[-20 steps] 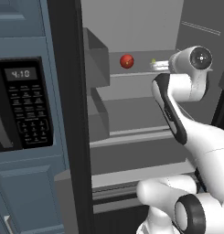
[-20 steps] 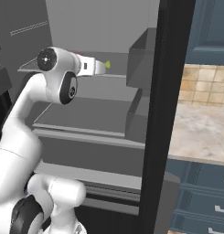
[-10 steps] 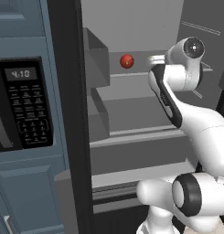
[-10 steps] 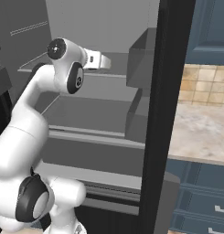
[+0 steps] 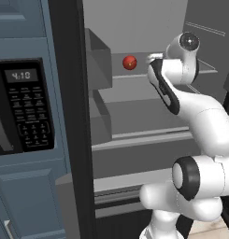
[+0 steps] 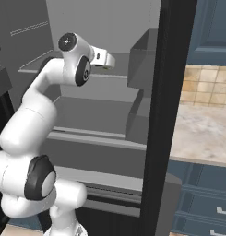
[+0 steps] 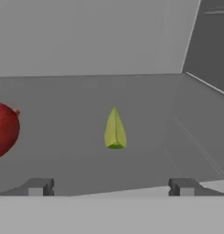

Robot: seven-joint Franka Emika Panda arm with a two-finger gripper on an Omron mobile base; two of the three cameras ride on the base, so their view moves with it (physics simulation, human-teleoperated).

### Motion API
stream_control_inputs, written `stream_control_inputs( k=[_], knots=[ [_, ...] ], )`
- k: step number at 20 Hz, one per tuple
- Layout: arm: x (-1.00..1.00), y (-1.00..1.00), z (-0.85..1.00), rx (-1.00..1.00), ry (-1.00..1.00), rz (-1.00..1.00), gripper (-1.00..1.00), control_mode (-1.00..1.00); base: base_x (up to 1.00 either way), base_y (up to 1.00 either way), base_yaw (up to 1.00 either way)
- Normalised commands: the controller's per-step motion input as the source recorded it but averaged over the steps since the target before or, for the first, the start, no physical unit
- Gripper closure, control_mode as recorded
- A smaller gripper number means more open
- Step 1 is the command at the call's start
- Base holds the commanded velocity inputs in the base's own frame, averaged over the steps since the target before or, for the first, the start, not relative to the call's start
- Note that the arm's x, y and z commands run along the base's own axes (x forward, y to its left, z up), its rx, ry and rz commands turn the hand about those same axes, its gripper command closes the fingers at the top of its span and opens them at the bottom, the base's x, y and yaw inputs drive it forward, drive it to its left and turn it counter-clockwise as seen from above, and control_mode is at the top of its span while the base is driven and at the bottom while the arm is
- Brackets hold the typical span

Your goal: Grab the onion and lemon wedge from the fridge, place them in the blender, close the lid, and turn on the blender to create a marinade.

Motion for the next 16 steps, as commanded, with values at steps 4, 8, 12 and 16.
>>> stream_control_inputs(
  k=[4,8,12,16],
  knots=[
    [0.47,-0.15,-0.14,0.07,0.05,0.0,-1.0,-1.0,0.0,0.0,0.0],
    [0.43,-0.12,-0.08,0.07,0.02,0.0,-1.0,-1.0,0.0,0.0,0.0],
    [0.34,-0.06,-0.07,0.04,0.0,0.0,-1.0,-1.0,0.0,0.0,0.0],
    [0.34,-0.02,-0.08,0.02,0.0,0.0,-1.0,-1.0,0.0,0.0,0.0]
  ],
)
